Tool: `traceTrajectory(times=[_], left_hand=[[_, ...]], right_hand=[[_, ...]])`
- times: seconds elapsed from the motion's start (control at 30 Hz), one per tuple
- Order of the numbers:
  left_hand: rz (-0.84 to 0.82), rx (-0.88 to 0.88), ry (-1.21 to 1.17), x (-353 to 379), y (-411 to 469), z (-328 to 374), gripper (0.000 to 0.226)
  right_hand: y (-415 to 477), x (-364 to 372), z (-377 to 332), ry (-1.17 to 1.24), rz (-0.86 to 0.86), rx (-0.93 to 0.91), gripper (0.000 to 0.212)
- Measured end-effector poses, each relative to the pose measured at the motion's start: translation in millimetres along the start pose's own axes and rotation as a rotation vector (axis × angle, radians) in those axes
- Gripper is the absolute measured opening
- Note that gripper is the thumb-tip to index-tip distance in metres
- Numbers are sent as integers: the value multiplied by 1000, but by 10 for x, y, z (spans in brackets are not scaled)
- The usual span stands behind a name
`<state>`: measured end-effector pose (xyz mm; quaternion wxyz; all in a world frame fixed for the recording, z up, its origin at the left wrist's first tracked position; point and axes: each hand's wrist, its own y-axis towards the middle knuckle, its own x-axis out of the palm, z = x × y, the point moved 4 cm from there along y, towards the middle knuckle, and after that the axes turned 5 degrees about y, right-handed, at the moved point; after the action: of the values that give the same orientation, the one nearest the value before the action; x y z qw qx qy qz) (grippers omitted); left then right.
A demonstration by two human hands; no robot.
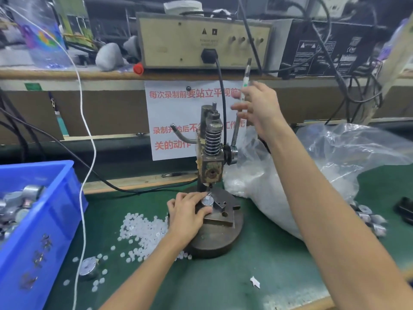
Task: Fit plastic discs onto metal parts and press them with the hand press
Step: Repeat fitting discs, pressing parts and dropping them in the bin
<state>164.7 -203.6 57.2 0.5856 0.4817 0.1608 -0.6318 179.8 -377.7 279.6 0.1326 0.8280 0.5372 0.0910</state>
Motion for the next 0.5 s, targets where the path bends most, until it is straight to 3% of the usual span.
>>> traceTrajectory(times=[0.07,0.2,0.5], left_hand=[[10,5,19,-1,3,-3,42],[37,15,29,20,2,-9,42],[61,14,60,25,-18,-1,42]], right_hand=[[-154,-19,-35,-36,61,-145,10],[-797,-147,186,133,151,-404,25],[-1140,-71,397,241,246,-484,18]])
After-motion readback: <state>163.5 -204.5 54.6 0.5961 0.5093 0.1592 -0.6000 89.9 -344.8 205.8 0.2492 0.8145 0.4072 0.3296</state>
